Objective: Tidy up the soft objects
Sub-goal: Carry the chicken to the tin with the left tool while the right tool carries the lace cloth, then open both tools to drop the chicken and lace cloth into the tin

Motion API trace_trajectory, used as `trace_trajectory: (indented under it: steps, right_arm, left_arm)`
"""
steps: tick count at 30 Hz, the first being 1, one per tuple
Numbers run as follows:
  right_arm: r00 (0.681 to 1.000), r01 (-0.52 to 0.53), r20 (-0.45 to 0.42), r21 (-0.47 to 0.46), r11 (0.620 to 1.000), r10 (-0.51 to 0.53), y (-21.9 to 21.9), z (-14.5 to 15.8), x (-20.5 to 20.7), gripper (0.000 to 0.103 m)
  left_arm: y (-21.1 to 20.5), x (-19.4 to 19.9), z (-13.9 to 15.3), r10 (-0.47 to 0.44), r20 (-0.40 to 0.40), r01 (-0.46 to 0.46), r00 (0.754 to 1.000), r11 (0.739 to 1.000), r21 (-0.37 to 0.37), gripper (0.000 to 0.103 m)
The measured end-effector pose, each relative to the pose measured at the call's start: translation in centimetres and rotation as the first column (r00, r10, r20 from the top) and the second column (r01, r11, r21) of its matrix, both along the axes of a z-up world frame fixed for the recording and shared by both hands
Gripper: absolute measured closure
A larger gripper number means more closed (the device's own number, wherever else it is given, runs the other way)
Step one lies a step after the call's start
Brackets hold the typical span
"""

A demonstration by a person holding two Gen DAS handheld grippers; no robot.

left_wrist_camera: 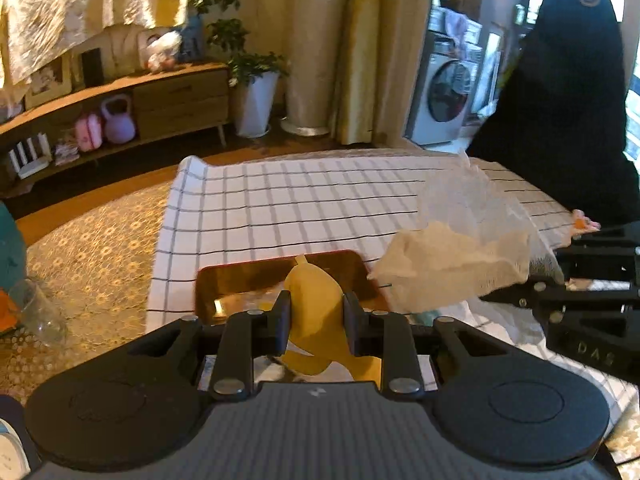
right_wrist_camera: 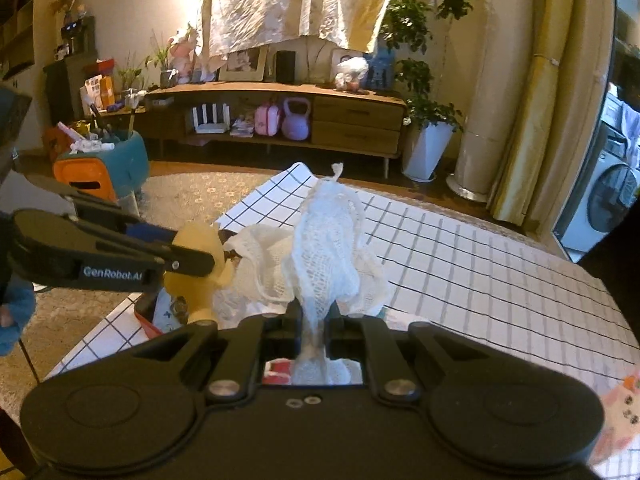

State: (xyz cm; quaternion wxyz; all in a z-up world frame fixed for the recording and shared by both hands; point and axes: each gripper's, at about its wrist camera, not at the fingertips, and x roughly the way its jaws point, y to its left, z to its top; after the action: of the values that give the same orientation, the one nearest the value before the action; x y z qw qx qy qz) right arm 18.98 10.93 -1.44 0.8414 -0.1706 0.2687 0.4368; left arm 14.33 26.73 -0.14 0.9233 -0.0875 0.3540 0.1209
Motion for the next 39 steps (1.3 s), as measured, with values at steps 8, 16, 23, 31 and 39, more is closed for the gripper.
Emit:
trace_trajectory:
  steps: [8, 16, 23, 31, 39]
  right_arm:
    - [0.998, -0.054, 0.018, -0.100, 0.994, 0.056, 4.7, -3.9, 0.7, 0.092]
    - [0.993, -0.110, -0.063, -0.140, 0.984, 0.102, 6.8, -7.0, 0.7, 0.089]
    - [0.984, -0.159, -0.101, -0.156, 0.975, 0.145, 7.0, -8.2, -0.7, 0.083]
    - [0.980, -0.165, -0.131, -0.139, 0.976, 0.148, 6.6, -8.6, -1.2, 0.069]
    - [0.978, -0.167, -0.141, -0.102, 0.981, 0.152, 6.1, -7.9, -1.1, 0.050]
  left_arm:
    - [2.9, 1.7, -3.1, 0.024, -0.082, -0.023, 0.996, 1.000, 0.015, 0.077]
    - [4.5, 2.6, -5.5, 0.037, -0.142, -0.037, 0.989, 0.999, 0.000, 0.077]
    - [4.6, 2.8, -6.7, 0.032, -0.158, -0.032, 0.987, 0.999, 0.003, 0.077]
    - [4.3, 2.3, -6.9, 0.045, -0.152, -0.045, 0.987, 0.999, 0.002, 0.060]
    - [3.5, 2.1, -5.9, 0.047, -0.121, -0.043, 0.992, 0.998, 0.034, 0.035]
